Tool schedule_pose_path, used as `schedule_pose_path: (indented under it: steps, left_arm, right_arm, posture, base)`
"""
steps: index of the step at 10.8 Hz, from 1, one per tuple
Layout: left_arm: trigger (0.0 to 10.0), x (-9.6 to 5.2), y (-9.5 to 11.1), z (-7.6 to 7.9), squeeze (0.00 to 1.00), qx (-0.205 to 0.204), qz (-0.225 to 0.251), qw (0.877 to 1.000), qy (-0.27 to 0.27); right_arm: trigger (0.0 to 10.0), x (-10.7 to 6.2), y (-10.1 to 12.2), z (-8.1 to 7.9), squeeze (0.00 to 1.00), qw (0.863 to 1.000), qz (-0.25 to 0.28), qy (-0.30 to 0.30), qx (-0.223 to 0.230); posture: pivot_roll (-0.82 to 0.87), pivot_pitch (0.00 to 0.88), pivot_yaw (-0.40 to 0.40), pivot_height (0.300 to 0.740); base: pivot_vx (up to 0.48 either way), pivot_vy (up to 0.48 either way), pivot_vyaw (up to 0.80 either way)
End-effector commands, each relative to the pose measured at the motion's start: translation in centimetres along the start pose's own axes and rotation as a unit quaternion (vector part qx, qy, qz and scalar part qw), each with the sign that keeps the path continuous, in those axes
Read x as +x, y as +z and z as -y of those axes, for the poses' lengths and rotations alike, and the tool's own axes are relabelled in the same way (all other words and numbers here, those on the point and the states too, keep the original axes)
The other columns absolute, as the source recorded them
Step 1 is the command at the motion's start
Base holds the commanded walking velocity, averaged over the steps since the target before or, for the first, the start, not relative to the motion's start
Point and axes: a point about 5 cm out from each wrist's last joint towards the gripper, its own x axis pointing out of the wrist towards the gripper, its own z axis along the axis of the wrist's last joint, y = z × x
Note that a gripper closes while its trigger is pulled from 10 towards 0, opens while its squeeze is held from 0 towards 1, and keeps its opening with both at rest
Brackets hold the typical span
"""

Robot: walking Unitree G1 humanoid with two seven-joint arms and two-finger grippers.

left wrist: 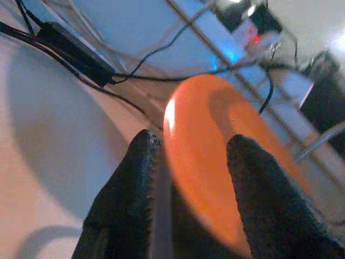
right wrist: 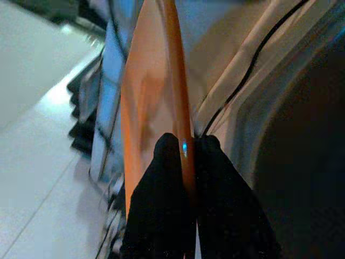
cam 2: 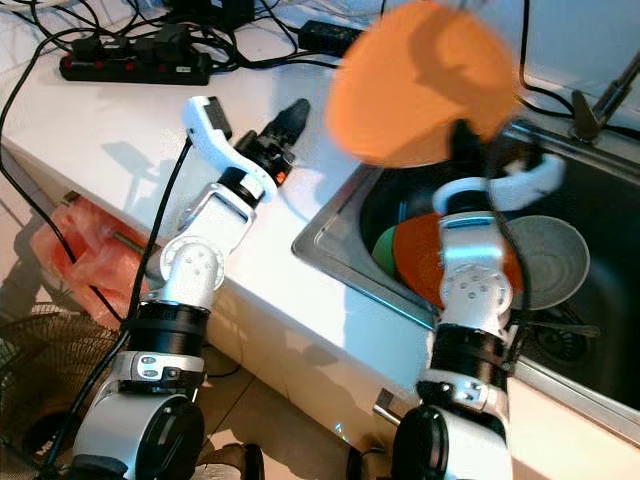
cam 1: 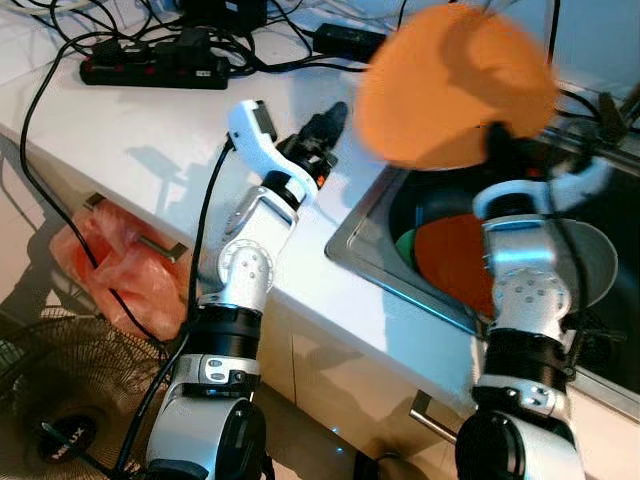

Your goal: Kitchen organization

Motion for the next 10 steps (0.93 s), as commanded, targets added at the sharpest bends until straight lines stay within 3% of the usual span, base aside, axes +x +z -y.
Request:
schedule_pose_path:
  steps: [1,2,3,4,5,6,8,9,10]
  left_arm:
    - [10.0,-0.2,-0.5,0.1,0.00,0.024,-0.013,1.000,0.000]
    - [10.0,-0.3,-0.6,0.1,0.00,0.057,-0.025,0.998,-0.006]
    - [10.0,-0.6,-0.9,0.1,0.00,0.139,-0.058,0.988,-0.022]
    - [10.0,-1.1,-1.6,0.0,0.00,0.219,-0.098,0.970,-0.044]
    - [10.0,-1.2,-1.8,-0.1,0.00,0.238,-0.110,0.964,-0.050]
    - [10.0,-2.2,-2.4,-1.1,0.00,0.308,-0.157,0.937,-0.057]
    - [10.0,-3.4,-1.8,-3.1,0.00,0.380,-0.187,0.905,-0.035]
    - [10.0,-3.6,-1.6,-3.6,0.00,0.392,-0.193,0.899,-0.028]
    - [10.0,-4.1,-1.2,-4.3,0.00,0.403,-0.203,0.892,-0.021]
  right_arm:
    - [0.0,0.6,1.4,-0.8,0.00,0.999,0.036,0.010,0.008]
    - [0.0,0.6,1.9,-0.6,0.00,0.999,0.049,0.005,0.005]
    - [0.0,0.7,3.0,-0.3,0.00,0.997,0.074,0.000,-0.008]
    - [0.0,0.8,4.0,-0.2,0.00,0.995,0.092,-0.003,-0.031]
    - [0.0,0.8,4.3,-0.1,0.00,0.995,0.095,-0.005,-0.037]
    - [0.0,0.5,5.1,0.7,0.00,0.992,0.099,-0.019,-0.071]
    - [0.0,0.0,5.4,1.8,0.00,0.984,0.084,-0.035,-0.151]
    - [0.0,-0.1,5.3,2.1,0.00,0.982,0.080,-0.039,-0.166]
    - [10.0,-0.2,5.2,2.4,0.00,0.973,0.066,-0.042,-0.215]
  posture:
    - [0.02,0.129,0.002,0.740]
    - [0.02,0.120,0.002,0.740]
    - [0.02,0.115,0.001,0.740]
    - [0.02,0.111,0.002,0.740]
    - [0.02,0.111,0.002,0.740]
    - [0.01,0.110,0.001,0.740]
    - [0.02,0.125,-0.004,0.740]
    - [0.02,0.125,-0.004,0.740]
    - [0.03,0.132,-0.005,0.740]
  base:
    - [0.000,0.000,0.00]
    - [0.000,0.000,0.00]
    - [0.000,0.000,0.00]
    - [0.000,0.000,0.00]
    - [0.000,0.000,0.00]
    - [0.000,0.000,0.00]
    - [0.000,0.000,0.00]
    - [0.000,0.000,0.00]
    - [0.000,0.000,0.00]
